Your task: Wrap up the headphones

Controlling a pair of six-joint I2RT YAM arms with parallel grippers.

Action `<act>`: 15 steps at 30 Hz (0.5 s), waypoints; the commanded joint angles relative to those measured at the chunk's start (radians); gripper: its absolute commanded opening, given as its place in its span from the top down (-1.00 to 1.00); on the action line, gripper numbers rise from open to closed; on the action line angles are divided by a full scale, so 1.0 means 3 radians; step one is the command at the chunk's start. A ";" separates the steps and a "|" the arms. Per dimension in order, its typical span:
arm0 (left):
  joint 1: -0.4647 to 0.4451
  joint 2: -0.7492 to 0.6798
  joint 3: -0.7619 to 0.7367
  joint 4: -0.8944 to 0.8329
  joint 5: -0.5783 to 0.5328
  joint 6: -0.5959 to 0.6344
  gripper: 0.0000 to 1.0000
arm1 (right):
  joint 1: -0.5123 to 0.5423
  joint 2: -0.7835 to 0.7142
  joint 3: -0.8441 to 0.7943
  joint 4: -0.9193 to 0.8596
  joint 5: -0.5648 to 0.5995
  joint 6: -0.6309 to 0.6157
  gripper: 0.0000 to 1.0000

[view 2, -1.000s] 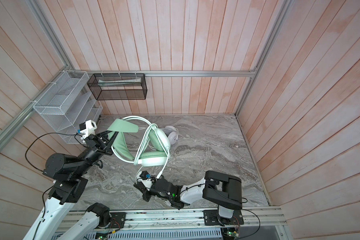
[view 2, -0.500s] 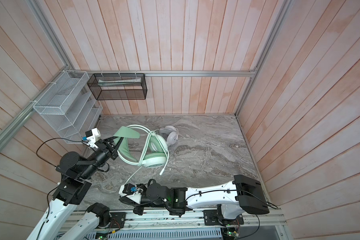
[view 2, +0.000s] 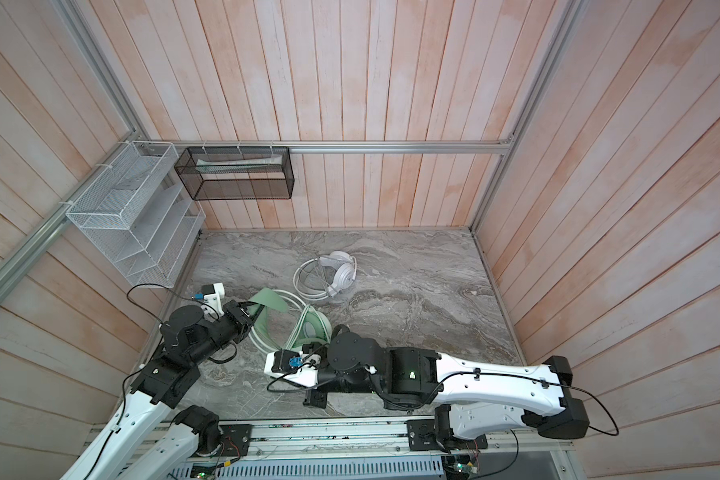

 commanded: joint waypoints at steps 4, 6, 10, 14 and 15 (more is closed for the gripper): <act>0.0011 0.0146 0.0435 -0.0322 0.0316 0.0868 1.00 | -0.0292 -0.0104 0.0287 -0.0699 0.0509 -0.0291 1.00; 0.0012 0.0186 0.0545 -0.0543 0.0304 0.1096 1.00 | -0.0305 -0.0120 0.0315 -0.0742 0.0953 -0.0374 1.00; 0.0013 0.0121 0.0604 -0.0677 0.0355 0.1280 1.00 | -0.0408 -0.0163 0.0191 -0.0639 0.1432 -0.0577 1.00; 0.0019 0.0068 0.0618 -0.0629 0.0494 0.1291 1.00 | -0.0821 -0.0142 -0.0180 -0.0133 0.1716 -0.0809 1.00; 0.0024 0.0067 0.0629 -0.0598 0.0568 0.1257 1.00 | -0.0958 -0.0116 -0.0229 -0.0052 0.1651 -0.0806 1.00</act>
